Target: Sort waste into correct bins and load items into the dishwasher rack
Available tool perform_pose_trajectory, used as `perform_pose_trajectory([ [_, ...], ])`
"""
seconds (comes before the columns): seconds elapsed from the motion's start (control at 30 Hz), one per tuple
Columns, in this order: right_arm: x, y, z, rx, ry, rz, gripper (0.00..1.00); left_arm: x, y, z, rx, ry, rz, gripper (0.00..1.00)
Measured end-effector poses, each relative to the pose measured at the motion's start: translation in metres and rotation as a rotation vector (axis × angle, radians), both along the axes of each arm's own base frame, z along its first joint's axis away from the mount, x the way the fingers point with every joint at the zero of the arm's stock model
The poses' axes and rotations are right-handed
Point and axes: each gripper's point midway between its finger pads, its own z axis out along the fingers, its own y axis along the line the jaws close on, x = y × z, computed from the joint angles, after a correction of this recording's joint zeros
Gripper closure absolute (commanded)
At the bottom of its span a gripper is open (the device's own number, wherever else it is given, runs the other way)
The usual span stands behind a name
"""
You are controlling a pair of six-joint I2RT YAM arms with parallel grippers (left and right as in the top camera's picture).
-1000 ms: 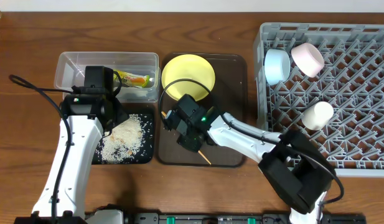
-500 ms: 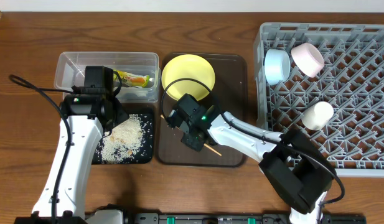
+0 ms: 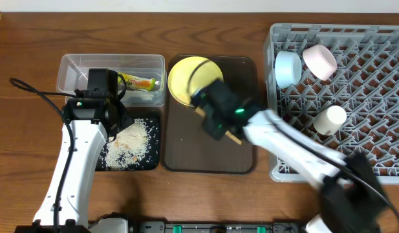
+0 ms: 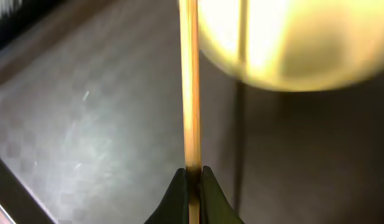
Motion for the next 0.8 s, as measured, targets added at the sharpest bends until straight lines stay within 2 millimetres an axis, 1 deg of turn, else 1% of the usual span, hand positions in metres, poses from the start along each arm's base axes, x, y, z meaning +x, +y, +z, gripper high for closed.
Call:
perform_pose_trajectory([
  [0.03, 0.009, -0.011, 0.017, 0.026, -0.034, -0.056, 0.99, 0.000, 0.000, 0.000, 0.000, 0.000, 0.000, 0.36],
  [0.07, 0.017, -0.023, 0.030, 0.047, -0.058, -0.112, 0.99, 0.000, 0.000, 0.000, 0.000, 0.000, 0.000, 0.36],
  [0.13, 0.028, -0.045, 0.046, 0.075, -0.083, -0.217, 0.99, 0.000, 0.000, 0.000, 0.000, 0.000, 0.000, 0.36],
  [0.2, 0.037, -0.074, 0.056, 0.089, -0.088, -0.361, 0.99, 0.000, 0.000, 0.000, 0.000, 0.000, 0.000, 0.36],
  [0.27, 0.040, -0.097, 0.055, 0.083, -0.070, -0.475, 0.99, 0.000, 0.000, 0.000, 0.000, 0.000, 0.000, 0.36],
  [0.37, 0.037, -0.135, 0.048, 0.049, -0.022, -0.655, 0.99, 0.000, 0.000, 0.000, 0.000, 0.000, 0.000, 0.36],
  [0.5, 0.026, -0.169, 0.037, 0.008, 0.048, -0.819, 0.99, 0.000, 0.000, 0.000, 0.000, 0.000, 0.000, 0.36],
  [0.57, 0.023, -0.181, 0.035, -0.005, 0.066, -0.870, 0.99, 0.000, 0.000, 0.000, 0.000, 0.000, 0.000, 0.36],
  [0.63, 0.018, -0.188, 0.032, -0.019, 0.086, -0.901, 0.99, 0.000, 0.000, 0.000, 0.000, 0.000, 0.000, 0.36],
  [0.8, 0.006, -0.195, 0.027, -0.061, 0.126, -0.927, 0.99, 0.000, 0.000, 0.000, 0.000, 0.000, 0.000, 0.36],
])
